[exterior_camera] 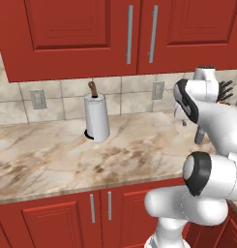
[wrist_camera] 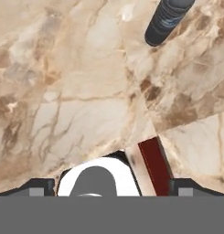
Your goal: Place the drinks on the dining counter in a tight cluster.
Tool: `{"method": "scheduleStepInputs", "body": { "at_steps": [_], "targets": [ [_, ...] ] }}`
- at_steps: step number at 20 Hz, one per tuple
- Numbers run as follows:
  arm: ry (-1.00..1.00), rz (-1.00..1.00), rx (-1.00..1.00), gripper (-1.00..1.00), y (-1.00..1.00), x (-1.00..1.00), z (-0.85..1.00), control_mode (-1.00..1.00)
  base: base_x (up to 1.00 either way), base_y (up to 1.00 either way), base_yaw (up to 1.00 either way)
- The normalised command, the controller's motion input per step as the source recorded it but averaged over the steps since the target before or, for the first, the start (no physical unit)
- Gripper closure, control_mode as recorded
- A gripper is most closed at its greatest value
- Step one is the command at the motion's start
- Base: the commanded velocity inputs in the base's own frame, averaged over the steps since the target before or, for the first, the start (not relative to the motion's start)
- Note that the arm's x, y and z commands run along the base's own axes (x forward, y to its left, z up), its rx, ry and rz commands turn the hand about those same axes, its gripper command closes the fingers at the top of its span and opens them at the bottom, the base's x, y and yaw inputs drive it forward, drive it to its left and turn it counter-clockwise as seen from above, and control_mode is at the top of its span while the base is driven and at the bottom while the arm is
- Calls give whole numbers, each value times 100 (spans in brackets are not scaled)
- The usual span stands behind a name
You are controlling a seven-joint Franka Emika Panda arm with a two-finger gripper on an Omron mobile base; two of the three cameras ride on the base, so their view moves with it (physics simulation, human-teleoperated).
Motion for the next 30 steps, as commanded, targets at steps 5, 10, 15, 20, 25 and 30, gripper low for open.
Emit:
{"method": "scheduleStepInputs", "body": {
  "at_steps": [5,10,15,20,25,30],
  "targets": [
    [13,-17,7,-100,-95,56,-27,-100,0,0,0],
    [-6,7,2,-100,-55,15,0,-100,0,0,0],
    [-21,11,2,-100,-17,23,-18,-100,0,0,0],
    [-19,7,0,-100,-26,34,-48,-100,0,0,0],
    [-9,9,0,-100,-30,41,-51,-100,0,0,0],
    [-22,40,12,-100,-14,35,-29,-100,0,0,0]
  ]
}}
